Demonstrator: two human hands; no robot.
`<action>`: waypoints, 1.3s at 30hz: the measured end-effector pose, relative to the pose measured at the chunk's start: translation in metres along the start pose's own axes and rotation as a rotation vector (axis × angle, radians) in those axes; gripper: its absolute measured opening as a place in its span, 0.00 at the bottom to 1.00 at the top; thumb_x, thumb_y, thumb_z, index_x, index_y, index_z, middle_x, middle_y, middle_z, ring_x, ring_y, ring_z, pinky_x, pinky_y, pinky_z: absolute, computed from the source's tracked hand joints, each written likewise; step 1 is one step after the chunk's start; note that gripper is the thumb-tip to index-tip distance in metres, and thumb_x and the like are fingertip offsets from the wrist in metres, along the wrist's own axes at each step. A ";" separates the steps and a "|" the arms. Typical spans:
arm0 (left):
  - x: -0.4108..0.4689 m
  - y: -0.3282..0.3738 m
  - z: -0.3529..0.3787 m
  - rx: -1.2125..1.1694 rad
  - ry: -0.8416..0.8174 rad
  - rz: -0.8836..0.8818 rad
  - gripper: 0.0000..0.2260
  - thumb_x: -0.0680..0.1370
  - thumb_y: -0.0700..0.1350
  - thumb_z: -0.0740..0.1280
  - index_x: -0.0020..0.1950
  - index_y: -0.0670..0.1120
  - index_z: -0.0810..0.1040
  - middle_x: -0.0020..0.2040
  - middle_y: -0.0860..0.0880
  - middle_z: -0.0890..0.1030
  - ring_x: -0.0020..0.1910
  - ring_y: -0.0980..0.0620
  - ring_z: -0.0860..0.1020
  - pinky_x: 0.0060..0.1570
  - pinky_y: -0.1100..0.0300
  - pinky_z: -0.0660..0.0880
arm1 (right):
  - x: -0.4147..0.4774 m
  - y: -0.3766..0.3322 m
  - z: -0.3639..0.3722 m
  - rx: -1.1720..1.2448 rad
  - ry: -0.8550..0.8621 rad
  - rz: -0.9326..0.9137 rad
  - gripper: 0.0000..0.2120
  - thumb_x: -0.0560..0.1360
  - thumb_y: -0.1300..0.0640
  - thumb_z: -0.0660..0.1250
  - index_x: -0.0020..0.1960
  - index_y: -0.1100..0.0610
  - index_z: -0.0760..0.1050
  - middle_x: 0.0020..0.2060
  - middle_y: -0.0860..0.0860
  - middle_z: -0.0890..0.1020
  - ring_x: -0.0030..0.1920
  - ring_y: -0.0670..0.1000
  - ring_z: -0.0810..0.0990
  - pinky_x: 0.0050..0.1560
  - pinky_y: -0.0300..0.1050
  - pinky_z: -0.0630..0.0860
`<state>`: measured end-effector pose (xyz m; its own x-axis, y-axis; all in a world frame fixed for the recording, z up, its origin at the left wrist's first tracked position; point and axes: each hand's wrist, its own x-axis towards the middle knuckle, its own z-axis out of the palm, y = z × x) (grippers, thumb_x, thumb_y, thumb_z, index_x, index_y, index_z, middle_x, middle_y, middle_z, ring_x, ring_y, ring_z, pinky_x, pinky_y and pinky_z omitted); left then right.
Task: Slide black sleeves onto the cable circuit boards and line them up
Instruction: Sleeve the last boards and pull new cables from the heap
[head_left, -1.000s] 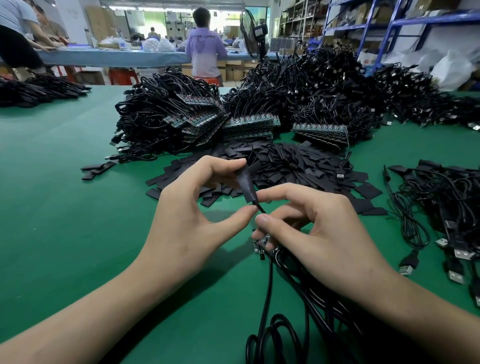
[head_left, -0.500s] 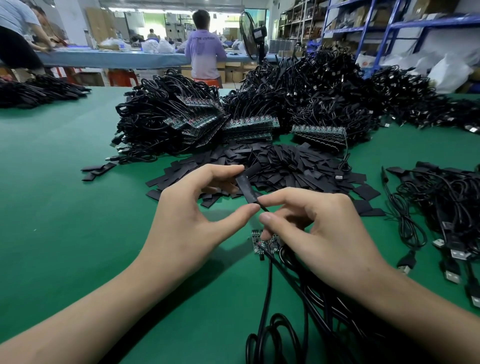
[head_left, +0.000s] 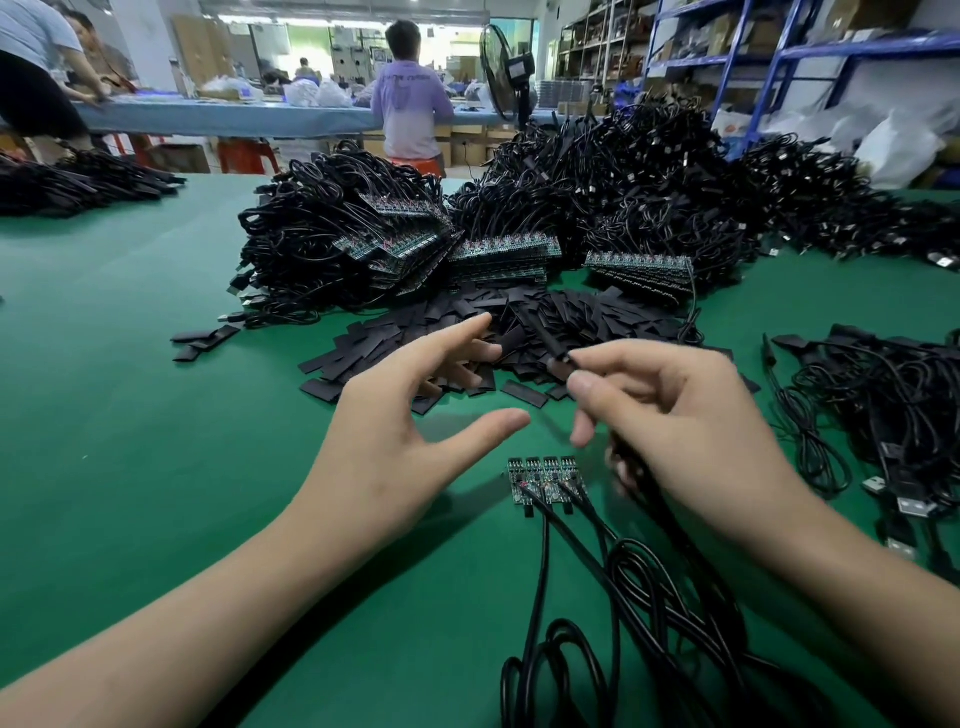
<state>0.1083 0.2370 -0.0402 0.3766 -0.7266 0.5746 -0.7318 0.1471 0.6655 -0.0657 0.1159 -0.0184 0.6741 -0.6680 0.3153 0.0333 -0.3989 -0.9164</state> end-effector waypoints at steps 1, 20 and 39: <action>0.000 -0.002 0.000 0.035 -0.033 -0.002 0.28 0.72 0.55 0.75 0.72 0.53 0.76 0.57 0.60 0.83 0.55 0.59 0.81 0.55 0.68 0.73 | 0.002 -0.003 -0.006 0.032 0.013 0.016 0.05 0.79 0.58 0.70 0.53 0.53 0.83 0.33 0.54 0.84 0.23 0.52 0.72 0.22 0.40 0.70; -0.003 -0.007 0.003 0.189 -0.402 -0.044 0.15 0.71 0.57 0.77 0.55 0.56 0.81 0.51 0.60 0.78 0.54 0.61 0.75 0.55 0.67 0.70 | 0.056 0.007 -0.161 -1.193 0.222 0.116 0.20 0.70 0.33 0.64 0.52 0.45 0.83 0.41 0.44 0.85 0.44 0.48 0.83 0.48 0.49 0.81; 0.003 -0.001 -0.003 -0.518 -0.375 -0.308 0.07 0.72 0.45 0.73 0.44 0.42 0.84 0.39 0.45 0.86 0.39 0.52 0.83 0.46 0.64 0.78 | 0.010 0.015 -0.001 -0.199 -0.378 -0.033 0.05 0.79 0.53 0.71 0.44 0.48 0.82 0.39 0.48 0.86 0.40 0.46 0.84 0.45 0.42 0.77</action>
<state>0.1114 0.2368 -0.0380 0.2338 -0.9550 0.1827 -0.2240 0.1300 0.9659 -0.0593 0.1031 -0.0289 0.8994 -0.3904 0.1967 -0.0589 -0.5541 -0.8304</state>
